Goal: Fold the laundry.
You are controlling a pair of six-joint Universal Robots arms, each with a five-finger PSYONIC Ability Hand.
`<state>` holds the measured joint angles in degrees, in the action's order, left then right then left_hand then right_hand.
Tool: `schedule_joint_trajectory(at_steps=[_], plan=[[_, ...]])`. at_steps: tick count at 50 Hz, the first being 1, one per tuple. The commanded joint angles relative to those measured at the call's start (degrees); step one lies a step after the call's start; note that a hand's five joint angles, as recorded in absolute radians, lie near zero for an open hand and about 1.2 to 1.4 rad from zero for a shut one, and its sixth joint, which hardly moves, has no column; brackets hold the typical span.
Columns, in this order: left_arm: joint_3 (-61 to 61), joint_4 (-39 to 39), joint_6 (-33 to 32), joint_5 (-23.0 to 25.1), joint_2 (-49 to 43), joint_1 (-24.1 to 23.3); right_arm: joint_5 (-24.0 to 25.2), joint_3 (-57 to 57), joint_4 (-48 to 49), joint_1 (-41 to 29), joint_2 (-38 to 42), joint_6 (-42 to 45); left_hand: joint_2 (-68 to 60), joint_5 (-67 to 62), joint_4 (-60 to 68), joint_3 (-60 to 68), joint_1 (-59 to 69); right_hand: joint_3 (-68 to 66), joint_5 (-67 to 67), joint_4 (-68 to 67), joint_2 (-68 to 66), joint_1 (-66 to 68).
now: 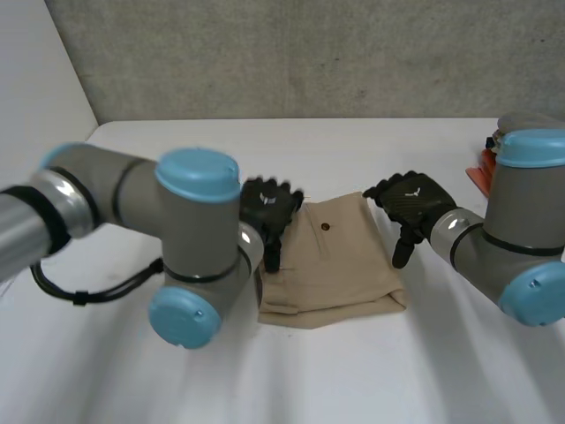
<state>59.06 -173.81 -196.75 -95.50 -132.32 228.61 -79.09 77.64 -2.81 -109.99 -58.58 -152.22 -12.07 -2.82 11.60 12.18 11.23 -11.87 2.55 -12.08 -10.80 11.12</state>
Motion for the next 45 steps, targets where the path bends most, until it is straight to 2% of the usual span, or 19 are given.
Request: schedule_joint_trajectory(at_steps=[1,4,5,9,11,16,22,29,32,33,35,45], plan=[[0.0,-3.0,0.7,12.9,9.0,1.7,-0.5,15.0,9.4,-1.9,-11.7,1.7,-0.2,0.6,0.6,0.1,1.0,1.9,-2.5,2.1,0.8,-1.1],[-0.1,-2.9,0.8,18.3,10.2,3.1,-0.1,23.0,14.0,-4.1,-14.2,1.7,-0.5,0.3,1.0,0.4,1.3,1.9,-2.5,2.1,0.8,-1.1],[-0.1,-2.9,1.1,22.6,10.8,3.8,-0.1,25.4,15.8,-5.0,-14.2,1.7,-1.0,-0.2,1.5,0.9,1.8,1.9,-2.5,2.1,0.8,-1.1],[-0.3,-1.4,3.6,32.5,12.3,4.6,0.1,31.2,23.1,-8.0,-13.8,1.3,-1.7,-0.9,2.1,1.6,2.5,1.9,-2.5,2.1,0.8,-1.1],[-0.4,-0.8,5.1,34.7,12.9,5.1,0.6,33.4,27.9,-8.8,-13.6,1.1,-1.7,-0.9,2.2,1.6,2.5,1.9,-2.5,2.1,0.8,-1.1],[-0.7,-0.9,8.4,34.9,13.1,6.2,2.0,33.7,34.3,-9.5,-8.0,1.1,-1.5,-0.8,2.0,1.4,2.3,1.9,-2.5,2.1,0.8,-1.1],[-0.2,-0.9,8.5,34.9,12.9,5.9,1.6,30.7,41.9,-9.5,-1.8,1.3,-1.2,-0.4,1.6,1.1,2.0,1.9,-2.5,2.1,0.8,-1.1],[-0.1,-0.9,8.5,34.9,12.6,5.8,0.5,25.3,45.1,-9.5,4.9,1.9,-1.2,-0.4,1.6,1.1,2.0,1.9,-2.5,2.1,0.8,-1.1],[0.2,-1.0,8.5,34.9,12.5,5.9,-0.5,23.8,46.3,-9.4,5.3,1.0,-1.2,-0.4,1.6,1.1,2.0,-8.8,8.1,-8.6,-9.8,9.5],[0.3,-1.0,8.5,34.9,12.6,5.9,-0.8,22.7,47.3,-9.4,5.4,1.0,-1.2,-0.4,1.6,1.1,2.0,-16.3,15.6,-16.1,-17.4,17.1],[0.4,-1.0,8.5,34.9,12.6,5.8,-0.8,21.7,47.9,-9.5,5.6,1.1,-1.3,-0.6,1.8,1.2,2.2,-20.6,19.9,-20.4,-21.6,21.3],[0.4,-1.1,8.5,34.9,13.0,6.1,-1.1,15.0,46.3,-9.5,8.9,1.0,-1.3,-0.6,1.8,1.2,2.2,-21.2,20.6,-21.0,-22.3,22.0]])
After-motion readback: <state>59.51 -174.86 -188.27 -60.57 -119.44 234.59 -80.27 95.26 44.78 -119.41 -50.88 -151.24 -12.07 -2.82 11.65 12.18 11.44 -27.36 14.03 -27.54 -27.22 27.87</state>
